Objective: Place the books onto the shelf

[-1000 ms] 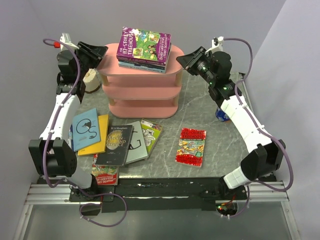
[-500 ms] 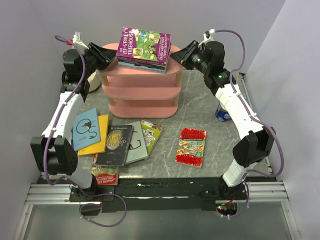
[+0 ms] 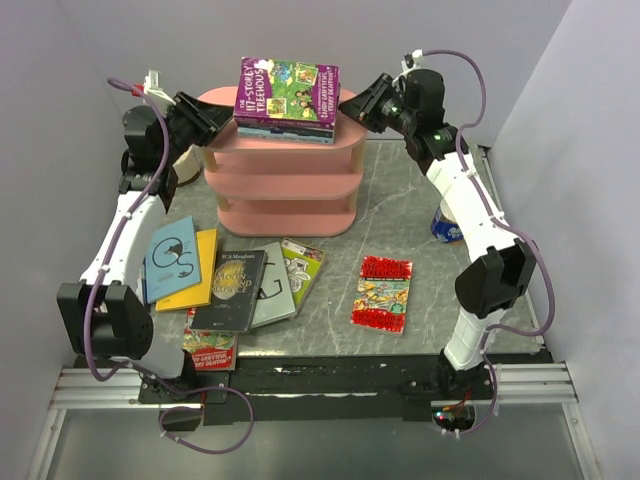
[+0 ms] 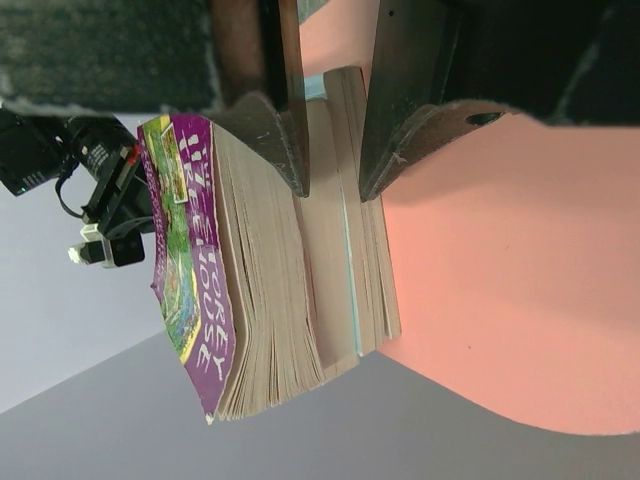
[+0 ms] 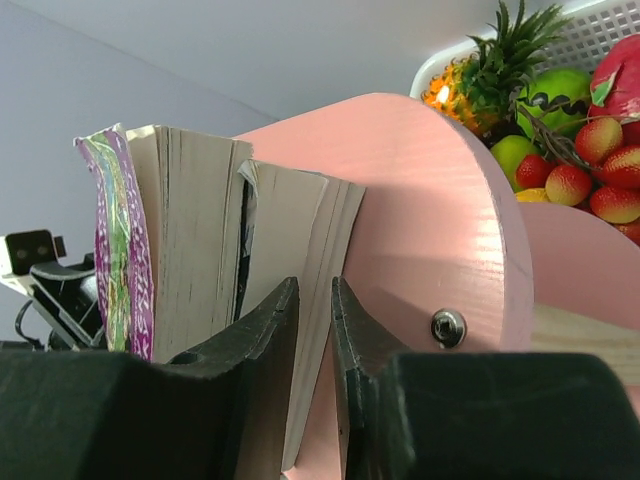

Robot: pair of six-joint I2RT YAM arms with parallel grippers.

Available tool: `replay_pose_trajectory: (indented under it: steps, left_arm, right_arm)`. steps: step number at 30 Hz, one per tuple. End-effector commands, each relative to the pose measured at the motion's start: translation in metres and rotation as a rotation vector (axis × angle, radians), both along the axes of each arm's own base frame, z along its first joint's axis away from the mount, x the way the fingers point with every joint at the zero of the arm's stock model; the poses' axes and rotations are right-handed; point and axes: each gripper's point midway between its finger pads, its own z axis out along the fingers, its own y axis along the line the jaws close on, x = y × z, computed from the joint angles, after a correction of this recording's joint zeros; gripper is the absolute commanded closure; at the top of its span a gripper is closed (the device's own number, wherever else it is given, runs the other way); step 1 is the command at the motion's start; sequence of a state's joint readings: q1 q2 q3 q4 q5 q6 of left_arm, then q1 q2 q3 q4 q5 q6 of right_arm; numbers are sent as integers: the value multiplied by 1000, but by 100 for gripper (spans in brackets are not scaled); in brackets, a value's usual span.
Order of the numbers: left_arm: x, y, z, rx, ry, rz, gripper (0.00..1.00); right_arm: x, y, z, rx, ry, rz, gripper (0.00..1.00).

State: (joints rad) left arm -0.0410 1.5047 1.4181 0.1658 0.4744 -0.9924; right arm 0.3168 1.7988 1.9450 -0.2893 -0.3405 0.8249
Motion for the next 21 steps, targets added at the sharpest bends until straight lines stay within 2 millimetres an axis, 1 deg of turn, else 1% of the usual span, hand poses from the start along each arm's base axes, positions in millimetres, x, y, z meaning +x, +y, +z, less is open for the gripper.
replay_pose_trajectory:
  steps: [1,4,5,6,7,8,9,10,11,12,13,14,15,16,17,18,19,20,21]
  left_arm:
    - [-11,-6,-25,3,83,-35,66]
    - [-13,-3,-23,9,81,-21,66]
    - [-14,-1,-20,10,75,-11,66]
    - [-13,2,-19,16,72,5,66]
    - [-13,8,-16,18,75,36,64]
    - [-12,17,-11,17,71,68,63]
    - [-13,22,-9,19,71,92,61]
    - [-14,28,-5,18,73,120,57]
    - [-15,39,4,14,57,178,56]
    - [-17,43,9,12,46,200,55]
    - [-19,46,14,10,34,223,52]
    - [-21,50,21,6,16,248,50]
    - [-28,51,33,1,-14,255,49]
    - [-31,52,39,-2,-32,260,45]
    - [-38,51,51,-10,-73,251,44]
    - [-42,48,59,-18,-105,235,42]
    - [-45,45,62,-20,-122,217,39]
    - [-52,42,75,-35,-170,195,38]
    - [-57,35,79,-38,-191,151,37]
  right_arm:
    - [-3,5,20,4,-45,36,73]
    - [-4,2,18,-3,-42,34,72]
    - [-6,-1,22,-1,-49,28,72]
    - [-6,-5,21,-2,-47,14,72]
    - [-5,-9,15,-3,-43,3,72]
    - [-8,-17,22,4,-58,-15,71]
    - [-8,-23,24,-1,-65,-36,71]
    - [-8,-27,21,-8,-63,-48,71]
    - [-14,-32,30,-10,-83,-59,71]
    - [-18,-35,34,-21,-106,-67,69]
    - [-19,-39,33,-29,-110,-79,67]
    - [-27,-42,46,-22,-142,-88,64]
    - [-31,-46,51,-23,-160,-95,56]
    - [-34,-48,50,-24,-166,-94,52]
    - [-44,-52,63,-12,-198,-96,48]
    - [-48,-51,70,-1,-225,-91,44]
    - [-52,-51,73,2,-238,-83,43]
    - [-59,-49,82,8,-262,-62,41]
    - [-61,-49,87,12,-279,-56,40]
